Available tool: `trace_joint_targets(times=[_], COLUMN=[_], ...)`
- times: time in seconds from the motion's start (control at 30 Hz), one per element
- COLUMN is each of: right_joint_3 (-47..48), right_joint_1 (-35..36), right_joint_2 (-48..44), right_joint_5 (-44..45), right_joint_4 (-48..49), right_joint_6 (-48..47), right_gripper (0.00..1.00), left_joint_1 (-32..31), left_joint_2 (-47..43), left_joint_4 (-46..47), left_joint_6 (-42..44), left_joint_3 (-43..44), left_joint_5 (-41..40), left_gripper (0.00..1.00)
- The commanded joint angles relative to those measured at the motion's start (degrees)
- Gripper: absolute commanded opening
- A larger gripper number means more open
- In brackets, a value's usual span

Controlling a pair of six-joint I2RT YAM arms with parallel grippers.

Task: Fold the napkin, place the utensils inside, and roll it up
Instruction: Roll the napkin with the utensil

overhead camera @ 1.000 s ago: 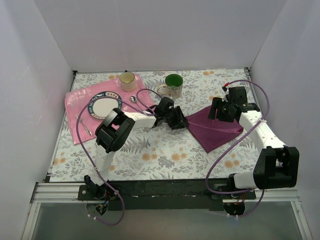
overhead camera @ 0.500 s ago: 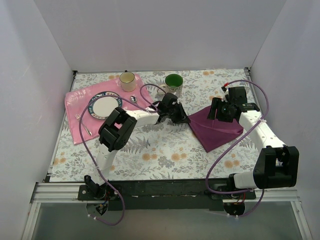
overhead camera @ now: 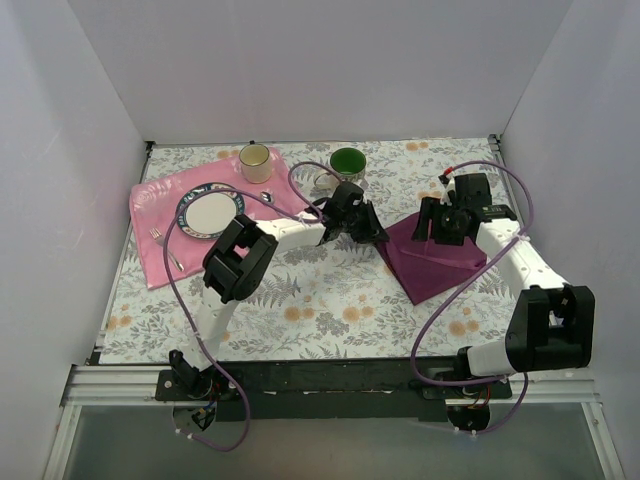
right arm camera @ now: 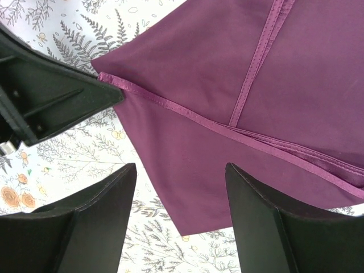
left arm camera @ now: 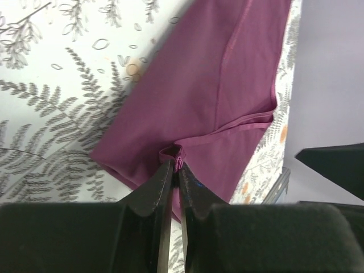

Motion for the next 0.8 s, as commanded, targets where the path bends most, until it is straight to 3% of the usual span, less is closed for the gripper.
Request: trace_joint_targets(times=[0.0,0.2,0.3,0.43,0.6,0.77], right_joint_3=[0.4,0.4,-0.2,-3.6,-6.3,-4.5], right_joint_1=[1.1,7.6,14.3,18.1,24.5,27.9], right_joint_2=[0.6,1.6,2.1,1.3,3.1,8.1], right_joint_5=[-1.1,3.8,11.6,17.9,22.2,25.7], right_joint_4=[1.3,1.1,0.9,3.9,6.3,5.9], right_joint_6=[-2.2,-5.4,-7.8,-10.7,-14.3,-14.7], right_gripper=[0.72,0.79,0.8,0.8,0.76,0.67], left_joint_1=[0.2,0.2,0.4,1.4,5.4,8.4], left_joint_2=[0.6,1.0,-3.3,-9.6,-16.3,-23.4], left_joint_4=[-2.5,-6.3,-9.5,-12.4,-15.8,-17.8], left_joint_6=[1.4,4.3,6.4,7.2,7.2,7.7], left_joint_3=[1.8,5.4,6.6,7.4,4.4,-3.4], left_joint_5=[-1.4,-3.6,-5.9,-5.1,-5.9,-5.6], left_gripper=[0.09,0.24,0.45,0.64,0.76,0.8])
